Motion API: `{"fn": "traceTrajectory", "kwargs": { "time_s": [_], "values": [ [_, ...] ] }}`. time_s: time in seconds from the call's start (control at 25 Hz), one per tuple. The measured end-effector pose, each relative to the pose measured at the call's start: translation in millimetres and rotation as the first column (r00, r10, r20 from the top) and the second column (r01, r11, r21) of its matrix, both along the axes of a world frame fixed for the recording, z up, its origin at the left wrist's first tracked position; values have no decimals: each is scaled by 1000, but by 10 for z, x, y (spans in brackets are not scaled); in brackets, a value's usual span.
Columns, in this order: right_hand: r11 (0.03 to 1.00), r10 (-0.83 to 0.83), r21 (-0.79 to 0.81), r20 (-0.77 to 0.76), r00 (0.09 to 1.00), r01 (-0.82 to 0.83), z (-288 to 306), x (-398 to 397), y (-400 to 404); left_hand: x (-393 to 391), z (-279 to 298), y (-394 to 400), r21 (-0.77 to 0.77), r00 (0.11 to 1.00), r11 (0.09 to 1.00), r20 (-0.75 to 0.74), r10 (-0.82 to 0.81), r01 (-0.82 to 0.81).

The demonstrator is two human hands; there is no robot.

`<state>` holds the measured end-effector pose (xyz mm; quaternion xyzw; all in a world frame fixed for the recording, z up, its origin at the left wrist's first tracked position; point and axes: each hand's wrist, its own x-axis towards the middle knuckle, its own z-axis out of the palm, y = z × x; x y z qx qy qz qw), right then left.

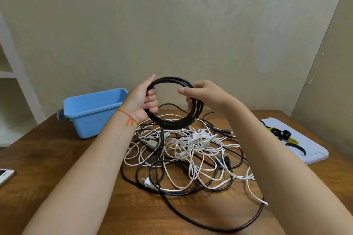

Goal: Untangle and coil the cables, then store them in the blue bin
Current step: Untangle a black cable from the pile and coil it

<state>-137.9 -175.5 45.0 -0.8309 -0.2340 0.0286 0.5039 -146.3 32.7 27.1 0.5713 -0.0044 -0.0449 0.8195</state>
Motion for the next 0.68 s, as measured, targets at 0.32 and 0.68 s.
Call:
{"fn": "traceTrajectory", "kwargs": {
  "time_s": [0.32,0.68],
  "values": [
    [467,151,841,-381,912,274,-605,74,274,24,-157,-187,-570,961,774,-168,218,-275],
    [551,118,790,-392,913,268,-437,28,562,-20,-364,-420,-464,949,829,-183,255,-313]
  ]
}}
